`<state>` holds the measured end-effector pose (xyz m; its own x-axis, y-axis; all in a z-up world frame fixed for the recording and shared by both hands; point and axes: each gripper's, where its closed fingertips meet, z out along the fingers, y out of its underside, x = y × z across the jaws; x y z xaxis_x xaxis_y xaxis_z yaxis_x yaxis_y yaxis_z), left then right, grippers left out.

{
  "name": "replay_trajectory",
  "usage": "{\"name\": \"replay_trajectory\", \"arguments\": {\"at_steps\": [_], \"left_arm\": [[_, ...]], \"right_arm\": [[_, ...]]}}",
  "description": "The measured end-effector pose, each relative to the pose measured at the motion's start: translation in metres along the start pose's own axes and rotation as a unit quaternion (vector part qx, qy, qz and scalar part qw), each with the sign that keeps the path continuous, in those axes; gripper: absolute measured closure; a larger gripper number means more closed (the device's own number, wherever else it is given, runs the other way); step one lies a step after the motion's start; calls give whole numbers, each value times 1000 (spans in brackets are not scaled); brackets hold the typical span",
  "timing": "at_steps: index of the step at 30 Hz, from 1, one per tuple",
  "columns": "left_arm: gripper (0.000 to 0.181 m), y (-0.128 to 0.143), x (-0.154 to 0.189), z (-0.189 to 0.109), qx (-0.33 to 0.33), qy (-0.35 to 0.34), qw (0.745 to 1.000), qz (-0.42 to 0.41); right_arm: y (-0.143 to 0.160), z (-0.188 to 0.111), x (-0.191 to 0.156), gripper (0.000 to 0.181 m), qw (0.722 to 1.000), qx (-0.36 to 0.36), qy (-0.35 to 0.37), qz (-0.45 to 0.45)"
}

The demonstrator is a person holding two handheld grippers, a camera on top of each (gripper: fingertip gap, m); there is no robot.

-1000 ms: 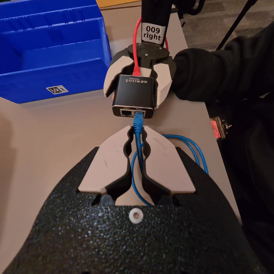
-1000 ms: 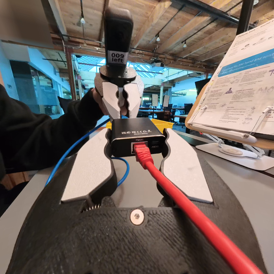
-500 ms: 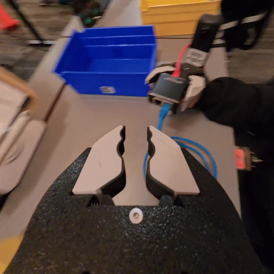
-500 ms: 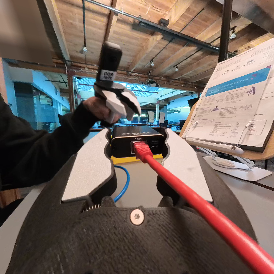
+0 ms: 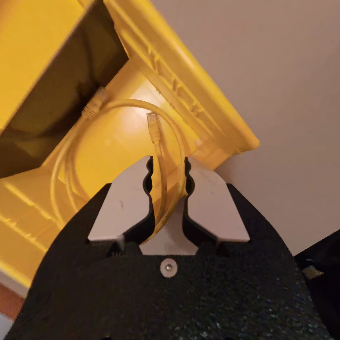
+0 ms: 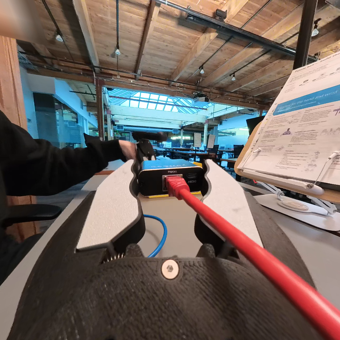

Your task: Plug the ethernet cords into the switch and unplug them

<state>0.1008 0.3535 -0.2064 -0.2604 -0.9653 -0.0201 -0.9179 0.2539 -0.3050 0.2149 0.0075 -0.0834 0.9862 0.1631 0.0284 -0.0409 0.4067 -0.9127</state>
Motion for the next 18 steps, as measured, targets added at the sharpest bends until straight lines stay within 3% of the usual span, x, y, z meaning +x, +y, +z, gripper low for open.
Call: {"name": "replay_trajectory", "arguments": {"at_steps": [1,2,8,13,18], "left_arm": [[144,-1,-1,4,4,9,1000,-11],[136,-2,-5,8,7,10,1000,-25],[137,-2,-5,24,-31,95,989,-105],[136,-17,-11,7,30,100,984,-144],[132,-19,-14,-4,48,88,983,-151]], "right_arm": [[0,0,0,114,1000,0,1,0],[0,-1,0,114,1000,0,3,1],[0,-3,0,114,1000,1,4,1],[-2,-5,1,114,1000,5,6,3],[-2,-4,-1,114,1000,5,0,3]]}}
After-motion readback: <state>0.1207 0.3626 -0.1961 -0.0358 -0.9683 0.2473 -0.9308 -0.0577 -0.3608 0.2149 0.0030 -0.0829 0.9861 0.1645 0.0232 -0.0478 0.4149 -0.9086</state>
